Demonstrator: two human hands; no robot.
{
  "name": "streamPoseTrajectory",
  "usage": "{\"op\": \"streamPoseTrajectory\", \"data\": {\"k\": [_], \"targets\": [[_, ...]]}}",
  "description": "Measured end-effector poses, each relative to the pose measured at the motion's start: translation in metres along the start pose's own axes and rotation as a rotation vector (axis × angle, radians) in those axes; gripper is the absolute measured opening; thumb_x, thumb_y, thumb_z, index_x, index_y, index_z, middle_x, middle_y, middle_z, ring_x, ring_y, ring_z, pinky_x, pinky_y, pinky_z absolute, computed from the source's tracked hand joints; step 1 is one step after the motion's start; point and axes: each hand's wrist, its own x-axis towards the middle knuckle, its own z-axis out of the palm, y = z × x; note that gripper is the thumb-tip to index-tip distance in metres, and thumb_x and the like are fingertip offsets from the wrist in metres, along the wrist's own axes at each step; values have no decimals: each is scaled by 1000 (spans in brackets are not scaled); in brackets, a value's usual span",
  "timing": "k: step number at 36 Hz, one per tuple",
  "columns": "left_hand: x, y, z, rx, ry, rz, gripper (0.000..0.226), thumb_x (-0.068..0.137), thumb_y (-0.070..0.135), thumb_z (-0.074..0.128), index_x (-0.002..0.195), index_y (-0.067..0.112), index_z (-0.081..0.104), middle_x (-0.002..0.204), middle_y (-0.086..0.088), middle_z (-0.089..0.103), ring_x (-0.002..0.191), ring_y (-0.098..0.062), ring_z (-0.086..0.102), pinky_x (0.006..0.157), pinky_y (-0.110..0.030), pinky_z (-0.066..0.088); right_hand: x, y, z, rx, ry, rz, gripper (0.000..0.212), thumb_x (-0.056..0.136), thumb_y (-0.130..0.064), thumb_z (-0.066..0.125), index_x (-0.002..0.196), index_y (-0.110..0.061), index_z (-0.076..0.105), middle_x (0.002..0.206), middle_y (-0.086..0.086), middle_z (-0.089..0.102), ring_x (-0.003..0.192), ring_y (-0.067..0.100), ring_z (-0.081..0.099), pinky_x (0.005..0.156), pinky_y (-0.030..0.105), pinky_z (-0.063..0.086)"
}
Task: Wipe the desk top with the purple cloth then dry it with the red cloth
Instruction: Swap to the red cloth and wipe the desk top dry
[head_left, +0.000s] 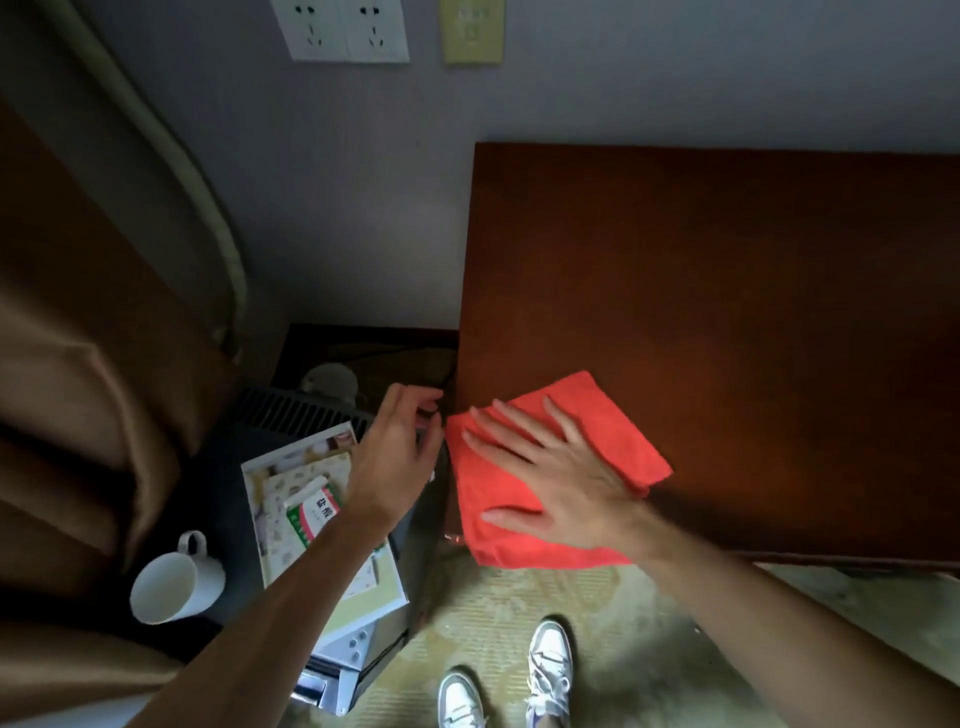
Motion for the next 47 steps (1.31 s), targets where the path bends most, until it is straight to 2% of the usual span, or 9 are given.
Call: {"op": "streamPoseTrajectory", "data": {"k": [5,11,14,19,24,28,35,40,47], "targets": [[14,-1,11,20,64,-8,35,95,46,39,116,21,54,110,5,54,86,-11,64,66,-45,56,46,64,-14,-35,-31,-171,76,96,-71,41,161,-36,24,171,-11,11,159,12,2,127,51,5],[42,5,35,111,182,15,23,95,25,51,111,10,58,108,-4,53,98,-26,61,83,-37,48,132,160,-27,23,-59,-203,76,99,-69,35,163,-33,16,172,-7,8,159,14,1,127,53,8],[63,12,46,200,164,118,20,94,18,56,111,9,62,109,-7,55,98,-29,57,84,-44,48,182,212,-34,0,-43,-211,79,98,-72,31,164,-30,17,172,-5,12,159,17,5,126,53,13],[88,31,66,329,86,239,29,96,30,56,121,17,63,120,-2,57,104,-22,54,83,-36,43,253,283,-51,-50,-26,-156,81,97,-76,21,163,-31,20,171,-2,18,158,22,13,125,50,17],[92,40,88,322,-24,244,41,101,37,47,138,21,52,135,1,50,117,-18,51,100,-34,40,279,313,-57,-16,39,58,79,92,-78,24,161,-39,21,171,-6,18,158,20,13,124,47,12],[94,38,86,333,-42,224,42,103,37,42,141,23,49,137,3,47,120,-16,49,103,-33,37,284,309,-57,15,75,217,67,101,-66,36,161,-40,21,171,-5,19,159,19,10,125,53,3],[93,42,86,332,-36,249,40,100,35,40,133,17,55,132,-1,50,116,-21,49,98,-35,35,239,277,-46,126,192,656,72,98,-70,32,161,-34,25,172,1,11,159,22,6,124,60,-2],[89,47,81,326,54,306,30,96,28,46,118,12,59,118,-8,54,104,-28,53,84,-40,40,157,222,-35,140,207,636,67,98,-66,38,155,-30,35,169,10,17,158,24,9,126,56,-2],[71,55,82,299,117,214,27,91,23,45,111,12,60,110,-10,56,99,-31,54,82,-44,41,-7,113,-12,95,182,456,76,92,-69,29,159,-35,31,169,-4,24,160,21,-1,123,64,6]]}}
